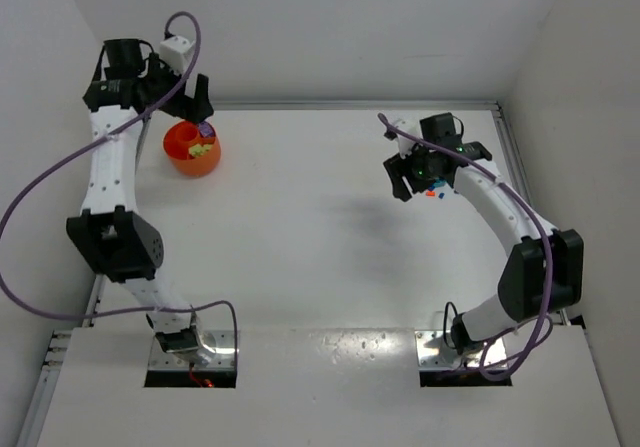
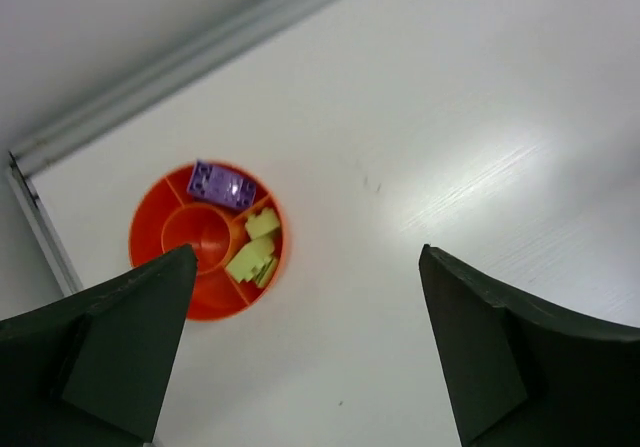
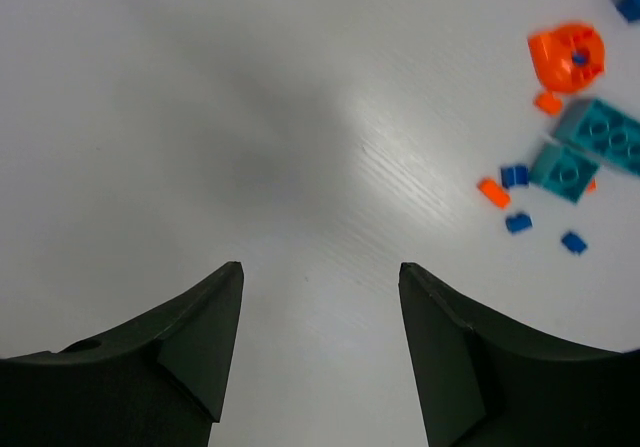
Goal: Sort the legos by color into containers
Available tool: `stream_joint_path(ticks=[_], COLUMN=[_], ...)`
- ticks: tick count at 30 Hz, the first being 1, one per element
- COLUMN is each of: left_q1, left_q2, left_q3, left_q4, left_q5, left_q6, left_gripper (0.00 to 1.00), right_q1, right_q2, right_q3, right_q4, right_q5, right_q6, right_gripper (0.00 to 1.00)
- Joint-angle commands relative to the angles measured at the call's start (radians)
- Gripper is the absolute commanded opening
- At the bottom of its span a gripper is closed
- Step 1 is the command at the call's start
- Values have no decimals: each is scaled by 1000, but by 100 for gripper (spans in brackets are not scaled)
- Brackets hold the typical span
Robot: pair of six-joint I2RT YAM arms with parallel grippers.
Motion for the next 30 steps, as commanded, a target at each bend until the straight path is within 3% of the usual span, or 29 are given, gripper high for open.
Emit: stream_joint_path(ticks=[1, 6, 12, 15, 20, 23, 30], left_q1=[-27, -52, -90, -111, -145, -154, -164], left_q2=[-136, -260, -363, -381, -359, -338, -280], left_q3=[-45, -191, -363, -413, -423, -398, -378], left_q4=[101, 184, 184, 184, 184, 184, 193], left_q5=[147, 194, 344, 398, 397, 407, 417], left_q6=[-152, -172, -69, -49, -60, -80, -121], left_gripper=[100, 100, 100, 100, 100, 100, 100], right_q1=[-68, -160, -293, -365, -482, -491, -500], right_q2=[-50, -33, 110, 225, 487, 642, 678], right_q3=[-86, -101, 96, 228, 630, 820, 723], right_q4=[39, 94, 33, -39, -426, -612, -523], right_q5=[115, 135, 45, -6, -153, -178, -164], right_q6=[17, -34, -367, -571, -896, -1020, -1104], right_gripper=[64, 64, 49, 48, 47, 48, 64])
